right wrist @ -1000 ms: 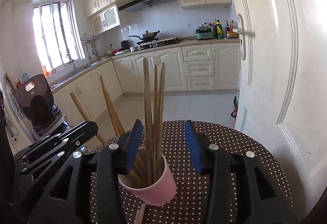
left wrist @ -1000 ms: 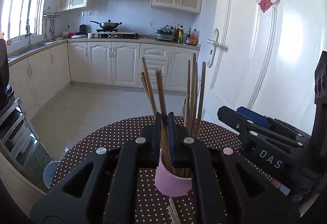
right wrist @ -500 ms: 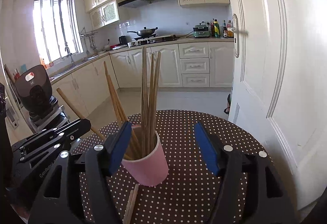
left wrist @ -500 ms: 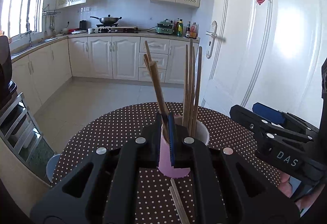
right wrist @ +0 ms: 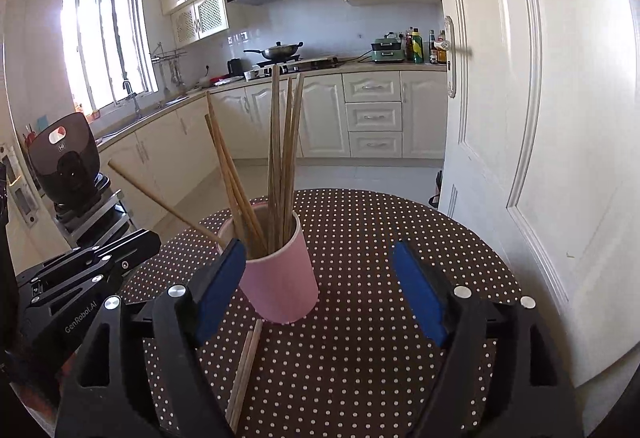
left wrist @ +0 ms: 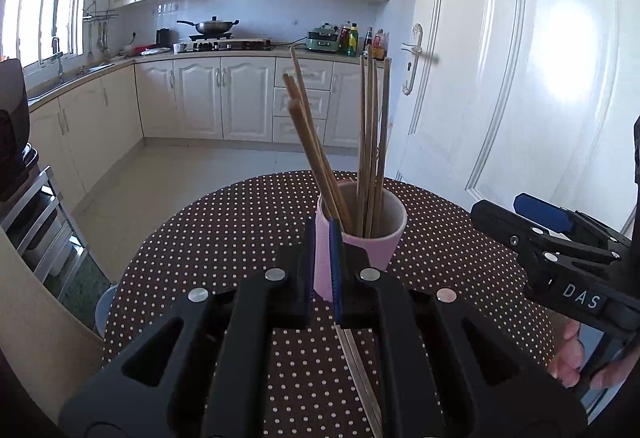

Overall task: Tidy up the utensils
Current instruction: 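Withdraw both tools from the cup and move down toward the chopstick row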

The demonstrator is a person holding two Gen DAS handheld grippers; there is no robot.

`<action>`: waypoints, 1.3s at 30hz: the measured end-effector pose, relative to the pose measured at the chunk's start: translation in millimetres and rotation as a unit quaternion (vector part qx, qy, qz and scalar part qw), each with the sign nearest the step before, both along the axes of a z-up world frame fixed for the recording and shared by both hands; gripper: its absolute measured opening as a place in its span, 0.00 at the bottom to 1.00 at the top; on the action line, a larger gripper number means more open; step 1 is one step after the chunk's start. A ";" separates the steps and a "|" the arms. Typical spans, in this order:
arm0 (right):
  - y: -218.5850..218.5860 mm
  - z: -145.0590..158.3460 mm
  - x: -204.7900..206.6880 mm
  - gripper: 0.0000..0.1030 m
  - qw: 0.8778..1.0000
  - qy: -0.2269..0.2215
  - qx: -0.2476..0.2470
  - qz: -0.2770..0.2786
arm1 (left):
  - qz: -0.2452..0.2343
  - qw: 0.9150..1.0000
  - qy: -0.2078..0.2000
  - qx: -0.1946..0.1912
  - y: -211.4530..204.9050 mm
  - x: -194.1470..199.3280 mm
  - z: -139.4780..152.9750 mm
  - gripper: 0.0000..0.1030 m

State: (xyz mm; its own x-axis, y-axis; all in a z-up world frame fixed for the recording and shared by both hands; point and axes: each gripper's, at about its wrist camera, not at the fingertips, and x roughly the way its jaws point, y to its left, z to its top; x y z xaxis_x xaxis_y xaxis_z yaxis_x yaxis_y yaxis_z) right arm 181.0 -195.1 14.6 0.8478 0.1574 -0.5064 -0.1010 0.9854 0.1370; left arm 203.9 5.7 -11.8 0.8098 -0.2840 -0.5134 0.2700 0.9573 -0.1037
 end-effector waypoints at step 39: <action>35.1 -91.9 -20.2 0.92 0.986 0.154 -0.062 0.030 | 0.055 0.993 0.099 0.032 46.5 -40.4 -81.3 0.78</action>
State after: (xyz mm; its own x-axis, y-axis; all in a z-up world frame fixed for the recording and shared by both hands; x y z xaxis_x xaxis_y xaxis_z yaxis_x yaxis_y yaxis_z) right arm 160.8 -160.0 -77.3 0.6417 0.1226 -0.7571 -0.1321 0.9901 0.0483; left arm 163.5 52.2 -93.0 0.7158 -0.1617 -0.6793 0.1444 0.9861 -0.0826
